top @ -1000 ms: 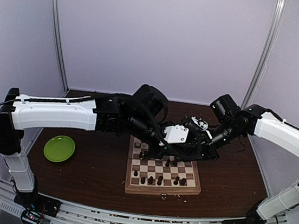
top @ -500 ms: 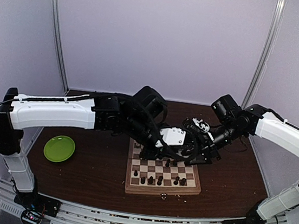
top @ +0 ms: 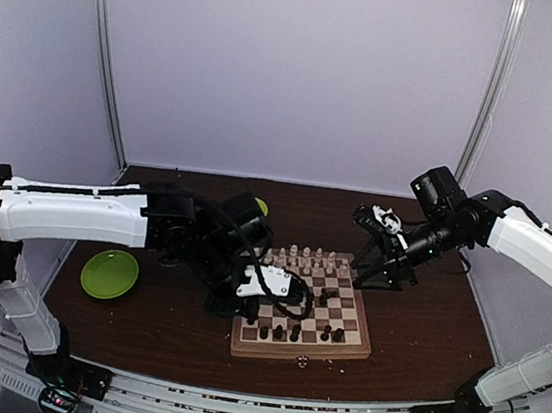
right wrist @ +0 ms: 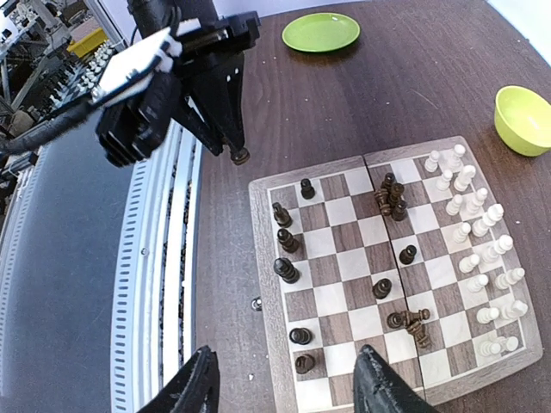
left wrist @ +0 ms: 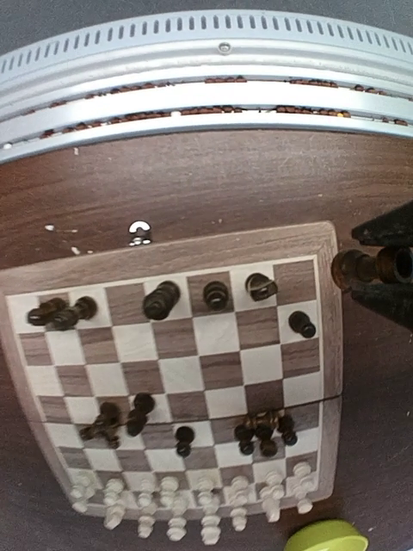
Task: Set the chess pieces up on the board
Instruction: Place the rook at h8.
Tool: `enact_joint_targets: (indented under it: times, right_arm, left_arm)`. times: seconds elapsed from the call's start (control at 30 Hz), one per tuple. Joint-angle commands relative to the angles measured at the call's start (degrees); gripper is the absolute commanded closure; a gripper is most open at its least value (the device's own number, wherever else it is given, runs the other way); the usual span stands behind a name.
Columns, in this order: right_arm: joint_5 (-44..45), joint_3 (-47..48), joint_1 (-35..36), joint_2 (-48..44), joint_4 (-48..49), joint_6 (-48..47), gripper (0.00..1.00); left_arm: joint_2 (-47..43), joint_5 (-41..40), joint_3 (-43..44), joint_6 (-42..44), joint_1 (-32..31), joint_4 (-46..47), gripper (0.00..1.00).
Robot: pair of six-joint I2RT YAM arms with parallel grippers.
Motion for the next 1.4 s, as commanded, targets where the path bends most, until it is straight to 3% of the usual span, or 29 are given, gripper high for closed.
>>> enact_joint_targets:
  times: [0.0,0.4,1.37]
  right_arm:
    - [2.93,-0.96,-0.73,-0.63,2.17,1.42,0.47]
    - [3.9,-1.51,-1.04,-0.05,2.61,1.61,0.47]
    - [4.53,-1.16,-1.04,2.27,1.24,0.35,0.47]
  left_arm:
    - [3.29,0.75,-1.42,-5.93,1.45,-0.59,0.95]
    - [8.07,2.24,-5.86,-7.75,2.51,7.15,0.95]
    - [14.09,4.25,-3.64,-7.44,4.56,8.31,0.89]
